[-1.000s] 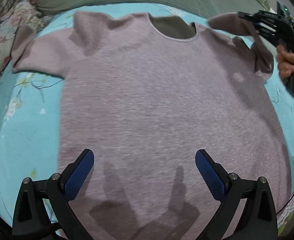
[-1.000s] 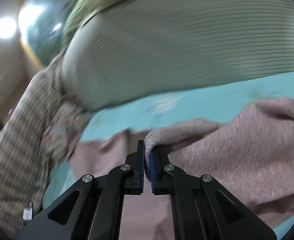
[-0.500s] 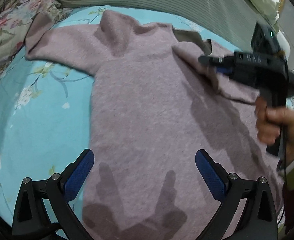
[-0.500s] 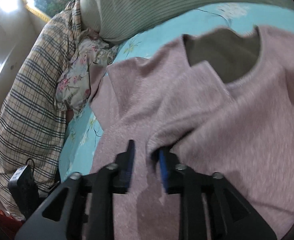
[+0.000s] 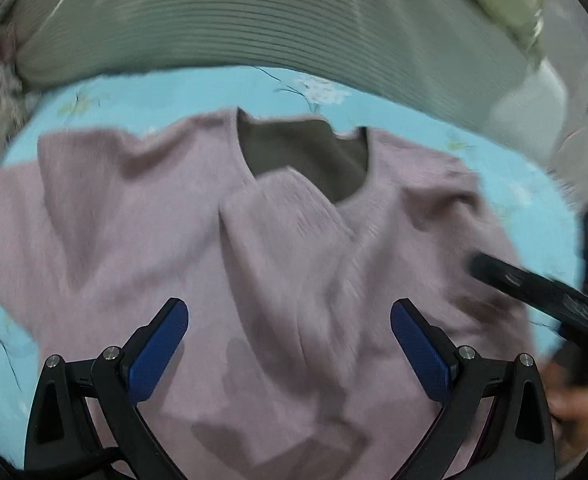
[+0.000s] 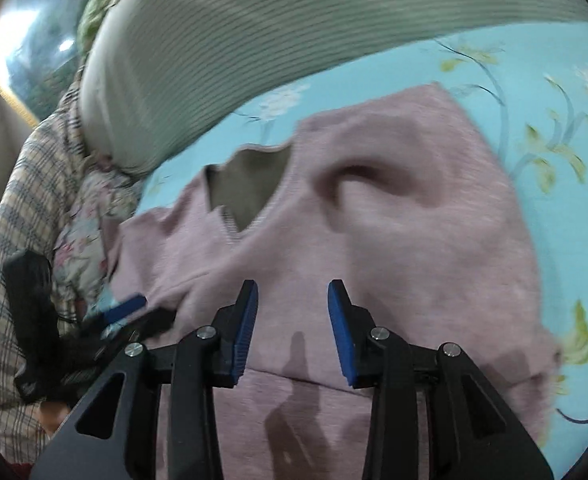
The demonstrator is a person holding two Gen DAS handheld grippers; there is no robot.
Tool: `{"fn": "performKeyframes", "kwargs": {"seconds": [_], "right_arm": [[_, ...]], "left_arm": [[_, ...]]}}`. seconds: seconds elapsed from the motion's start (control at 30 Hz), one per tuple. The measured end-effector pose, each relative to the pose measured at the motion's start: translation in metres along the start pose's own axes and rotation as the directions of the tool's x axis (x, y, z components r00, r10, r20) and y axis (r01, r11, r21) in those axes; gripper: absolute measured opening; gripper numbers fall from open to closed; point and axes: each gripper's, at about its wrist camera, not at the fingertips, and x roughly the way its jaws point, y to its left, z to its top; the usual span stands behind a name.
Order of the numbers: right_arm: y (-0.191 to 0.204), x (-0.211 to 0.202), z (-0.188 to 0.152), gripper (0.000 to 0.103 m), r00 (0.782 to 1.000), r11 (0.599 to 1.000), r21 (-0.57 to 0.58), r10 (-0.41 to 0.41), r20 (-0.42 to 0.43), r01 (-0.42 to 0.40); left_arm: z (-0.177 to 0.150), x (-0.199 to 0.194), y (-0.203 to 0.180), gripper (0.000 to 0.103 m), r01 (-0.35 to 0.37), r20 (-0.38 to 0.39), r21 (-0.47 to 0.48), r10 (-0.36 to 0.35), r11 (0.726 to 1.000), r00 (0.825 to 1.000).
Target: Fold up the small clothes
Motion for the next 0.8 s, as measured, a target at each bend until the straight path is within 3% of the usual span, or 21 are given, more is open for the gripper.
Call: {"fn": "performKeyframes", "kwargs": {"seconds": [0.07, 0.17, 0.27, 0.43, 0.6, 0.73, 0.8], "right_arm": [[-0.006, 0.001, -0.002, 0.038, 1.0, 1.0, 0.01, -0.005, 0.0, 0.005], [-0.016, 0.003, -0.005, 0.038, 1.0, 1.0, 0.025, -0.004, -0.007, 0.004], [-0.02, 0.003, -0.008, 0.038, 1.0, 1.0, 0.029, 0.005, -0.01, -0.005], [-0.016, 0.006, -0.009, 0.038, 1.0, 1.0, 0.014, 0.005, -0.022, -0.005], [-0.011, 0.005, -0.009, 0.038, 1.0, 1.0, 0.014, 0.004, -0.026, -0.004], [-0.013, -0.007, -0.007, 0.038, 1.0, 1.0, 0.015, 0.002, -0.005, -0.002], [-0.014, -0.018, -0.005, 0.038, 1.0, 1.0, 0.006, -0.016, 0.022, 0.016]], "left_arm": [[0.004, 0.019, 0.001, 0.092, -0.091, -0.026, 0.033, 0.092, 0.995, 0.995], [-0.005, 0.031, 0.017, 0.083, -0.153, -0.059, 0.064, 0.157, 0.986, 0.986], [-0.02, 0.017, 0.047, 0.083, -0.219, -0.029, 0.029, 0.22, 0.975, 0.975], [-0.035, -0.004, 0.094, 0.083, -0.176, -0.031, -0.098, 0.174, 0.979, 0.984], [-0.02, -0.005, 0.089, 0.085, -0.046, 0.005, -0.126, 0.047, 0.991, 0.999], [-0.007, 0.007, 0.089, 0.086, -0.047, -0.005, -0.138, 0.047, 0.989, 0.999], [-0.006, 0.014, 0.107, 0.082, 0.01, -0.008, -0.201, -0.012, 0.98, 1.0]]}}
